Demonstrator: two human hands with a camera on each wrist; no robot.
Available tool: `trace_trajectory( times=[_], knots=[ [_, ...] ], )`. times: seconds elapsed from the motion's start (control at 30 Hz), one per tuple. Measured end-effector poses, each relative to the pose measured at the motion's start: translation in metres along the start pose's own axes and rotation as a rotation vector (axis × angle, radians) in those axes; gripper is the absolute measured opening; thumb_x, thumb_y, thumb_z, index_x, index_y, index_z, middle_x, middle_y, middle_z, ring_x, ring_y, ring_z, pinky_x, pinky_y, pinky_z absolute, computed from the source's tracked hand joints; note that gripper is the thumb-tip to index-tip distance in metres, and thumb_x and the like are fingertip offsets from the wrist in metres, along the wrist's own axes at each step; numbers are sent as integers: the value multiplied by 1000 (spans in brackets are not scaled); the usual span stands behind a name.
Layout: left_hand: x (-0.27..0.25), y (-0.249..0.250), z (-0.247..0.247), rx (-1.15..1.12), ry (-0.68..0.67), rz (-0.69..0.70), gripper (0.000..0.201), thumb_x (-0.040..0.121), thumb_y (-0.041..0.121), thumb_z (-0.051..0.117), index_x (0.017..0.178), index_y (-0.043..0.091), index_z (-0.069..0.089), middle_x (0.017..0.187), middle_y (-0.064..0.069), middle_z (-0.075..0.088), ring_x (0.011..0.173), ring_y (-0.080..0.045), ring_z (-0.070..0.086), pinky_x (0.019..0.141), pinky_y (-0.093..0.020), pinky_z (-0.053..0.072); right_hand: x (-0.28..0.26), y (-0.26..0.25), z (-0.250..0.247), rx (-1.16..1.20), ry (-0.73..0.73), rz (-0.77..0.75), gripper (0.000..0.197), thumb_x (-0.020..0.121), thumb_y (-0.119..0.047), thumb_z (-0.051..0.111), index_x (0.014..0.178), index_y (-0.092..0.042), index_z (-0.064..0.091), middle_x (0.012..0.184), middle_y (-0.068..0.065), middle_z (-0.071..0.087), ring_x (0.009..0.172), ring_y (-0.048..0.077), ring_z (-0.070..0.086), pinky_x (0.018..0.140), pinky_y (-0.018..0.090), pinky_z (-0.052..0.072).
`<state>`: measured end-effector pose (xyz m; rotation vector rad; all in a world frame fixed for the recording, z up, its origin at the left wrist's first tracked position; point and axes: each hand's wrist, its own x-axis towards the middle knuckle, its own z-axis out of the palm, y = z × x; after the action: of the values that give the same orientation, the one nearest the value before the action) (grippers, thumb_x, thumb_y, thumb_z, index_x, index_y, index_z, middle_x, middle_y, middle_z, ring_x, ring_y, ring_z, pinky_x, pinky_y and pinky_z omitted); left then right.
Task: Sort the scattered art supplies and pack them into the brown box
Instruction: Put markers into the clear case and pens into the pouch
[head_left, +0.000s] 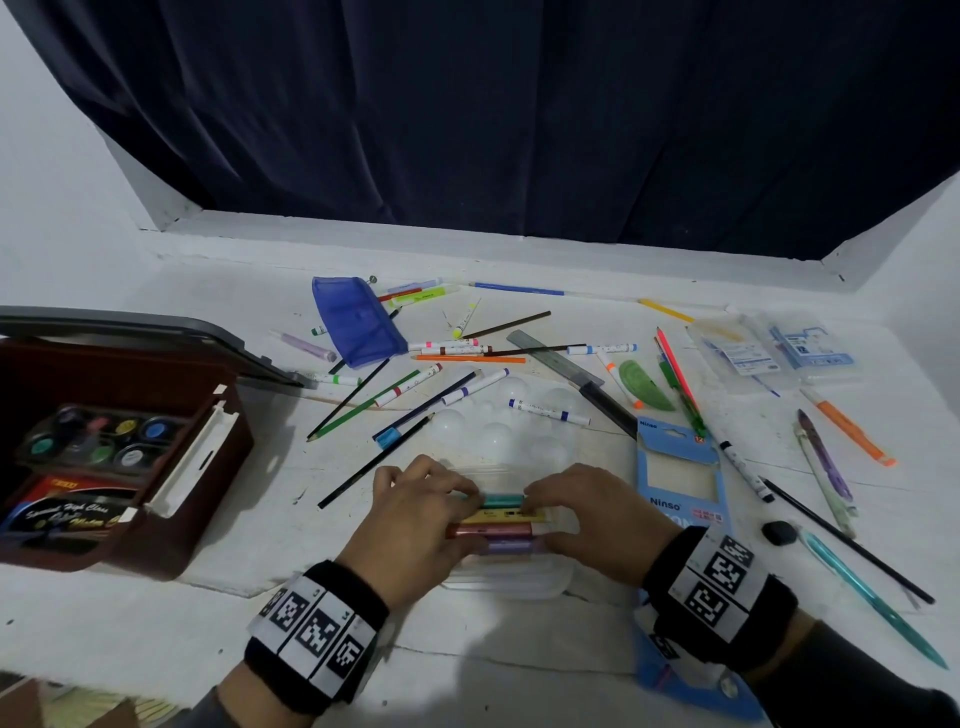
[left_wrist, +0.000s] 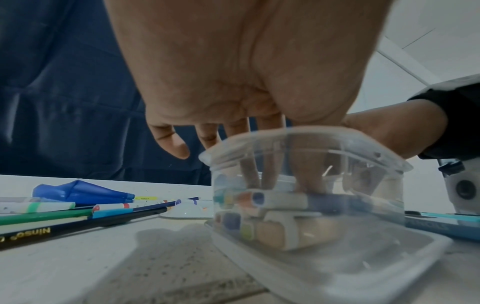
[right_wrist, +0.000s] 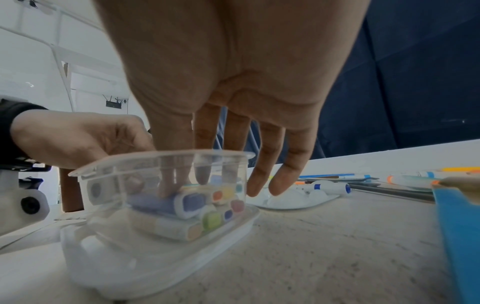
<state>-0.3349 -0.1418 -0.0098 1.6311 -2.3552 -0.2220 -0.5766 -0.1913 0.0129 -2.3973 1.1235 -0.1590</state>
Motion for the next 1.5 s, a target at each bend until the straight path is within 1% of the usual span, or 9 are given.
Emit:
trace_trajectory(
  times=[0.27, 0.43, 0.57, 0.67, 0.8, 0.97, 1.13, 1.37, 1.5],
  knots=[
    [1, 0, -11, -9, -28, 37, 39, 82, 59, 59, 115, 41, 70, 113, 20, 61, 104, -9, 52, 76, -35, 20, 2, 5, 1, 57, 83, -76, 38, 79, -44, 69, 112, -28, 68, 122, -9, 65, 113, 13, 55, 101, 33, 42],
    [13, -15, -35, -111, 174, -17, 35, 90, 58, 54, 117, 40, 67, 107, 21, 63, 102, -5, 55, 84, -36, 35, 11, 11, -11, 109, 196, -141, 28, 80, -38, 74, 105, -26, 71, 109, -12, 69, 104, 7, 61, 94, 29, 48],
    [55, -55, -59, -45, 292, -134, 39, 92, 40, 57, 124, 20, 67, 106, -4, 69, 99, -29, 63, 87, -42, 52, 25, 20, -20, 123, 254, -145, 21, 81, -34, 77, 100, -29, 71, 101, -18, 68, 96, -3, 59, 89, 18, 45],
    [93, -83, -66, 38, 157, -307, 42, 96, 28, 57, 134, 9, 58, 128, -16, 61, 116, -37, 55, 98, -45, 48, 43, 29, -28, 121, 266, -110, 17, 85, -37, 73, 100, -28, 72, 100, -16, 68, 94, -2, 60, 90, 23, 48],
    [135, -106, -62, 194, -181, -467, 50, 99, 28, 47, 146, 12, 39, 155, -11, 37, 139, -33, 37, 111, -47, 38, 75, 41, -36, 39, 165, 16, 32, 92, -40, 63, 119, -23, 66, 115, -6, 66, 104, 9, 59, 99, 32, 45],
    [160, -122, -51, 357, -345, -513, 45, 98, 29, 46, 142, 20, 41, 142, -7, 51, 125, -31, 52, 105, -46, 38, 92, 46, -35, -104, -32, 98, 48, 98, -49, 47, 141, -27, 47, 136, -5, 55, 113, 11, 55, 100, 23, 37],
    [165, -134, -40, 430, -232, -485, 17, 93, 36, 55, 108, 30, 59, 114, 3, 65, 103, -23, 61, 91, -41, 43, 96, 48, -36, -121, 7, 98, 46, 99, -51, 43, 139, -30, 50, 135, -8, 56, 121, 9, 53, 104, 24, 37],
    [155, -119, -55, 384, 18, -365, 44, 93, 28, 58, 136, 34, 51, 118, -3, 61, 99, -26, 63, 84, -36, 47, 99, 51, -35, 10, 91, 146, 35, 96, -48, 52, 122, -28, 63, 121, -10, 65, 110, 9, 60, 97, 27, 45],
    [139, -89, -86, 51, 341, -313, 49, 85, -3, 55, 126, 22, 65, 104, -11, 57, 82, -35, 62, 68, -40, 54, 101, 50, -38, 146, 147, 183, 28, 93, -46, 58, 114, -28, 65, 107, -8, 70, 99, 6, 64, 88, 27, 52]
  ],
)
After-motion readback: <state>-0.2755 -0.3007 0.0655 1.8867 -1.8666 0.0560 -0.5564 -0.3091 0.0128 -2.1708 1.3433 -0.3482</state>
